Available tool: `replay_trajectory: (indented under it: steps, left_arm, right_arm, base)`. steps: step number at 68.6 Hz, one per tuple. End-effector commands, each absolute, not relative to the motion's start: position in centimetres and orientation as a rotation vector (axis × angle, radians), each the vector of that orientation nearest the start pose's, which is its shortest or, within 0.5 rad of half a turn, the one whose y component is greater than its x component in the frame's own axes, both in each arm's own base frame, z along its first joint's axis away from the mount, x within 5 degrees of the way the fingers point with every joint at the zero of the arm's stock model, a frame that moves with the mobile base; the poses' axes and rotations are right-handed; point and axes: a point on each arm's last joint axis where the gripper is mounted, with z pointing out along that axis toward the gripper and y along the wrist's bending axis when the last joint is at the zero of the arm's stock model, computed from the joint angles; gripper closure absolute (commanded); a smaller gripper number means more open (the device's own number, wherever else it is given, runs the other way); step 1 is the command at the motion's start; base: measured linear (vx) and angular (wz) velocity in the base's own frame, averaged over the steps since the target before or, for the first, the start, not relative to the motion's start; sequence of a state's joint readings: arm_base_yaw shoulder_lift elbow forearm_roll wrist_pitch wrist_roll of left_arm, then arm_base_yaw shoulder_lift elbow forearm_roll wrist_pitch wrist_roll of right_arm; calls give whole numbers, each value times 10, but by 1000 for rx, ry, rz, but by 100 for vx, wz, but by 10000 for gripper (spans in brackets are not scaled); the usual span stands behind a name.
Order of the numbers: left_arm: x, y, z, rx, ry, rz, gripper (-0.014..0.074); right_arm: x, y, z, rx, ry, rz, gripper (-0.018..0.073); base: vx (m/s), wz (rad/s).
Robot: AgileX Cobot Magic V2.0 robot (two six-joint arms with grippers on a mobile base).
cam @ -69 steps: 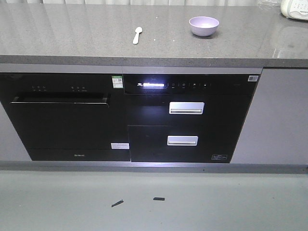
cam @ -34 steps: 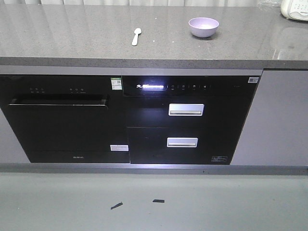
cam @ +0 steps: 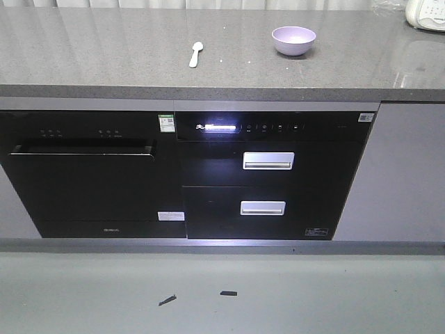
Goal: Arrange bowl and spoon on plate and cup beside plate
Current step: 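Continue driving forward, bringing the lavender bowl and spoon closer, then drive forward until the counter edge is just ahead of the grippers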
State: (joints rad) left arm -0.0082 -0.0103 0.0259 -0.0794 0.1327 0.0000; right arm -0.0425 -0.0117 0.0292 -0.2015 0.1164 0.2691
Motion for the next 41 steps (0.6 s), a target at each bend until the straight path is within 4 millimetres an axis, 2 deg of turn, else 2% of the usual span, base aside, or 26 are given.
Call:
replay_trajectory:
  steps: [1,41]
  left_arm:
    - [56,-1,193,-48,1569,-81,602]
    - [56,-1,193,-48,1569,-81,602]
  right_arm:
    - [56,-4,198,87,1543,-3,561]
    - [56,-4,198,87,1543,-3,561]
  base:
    - [2,-1]
    - [3,-1]
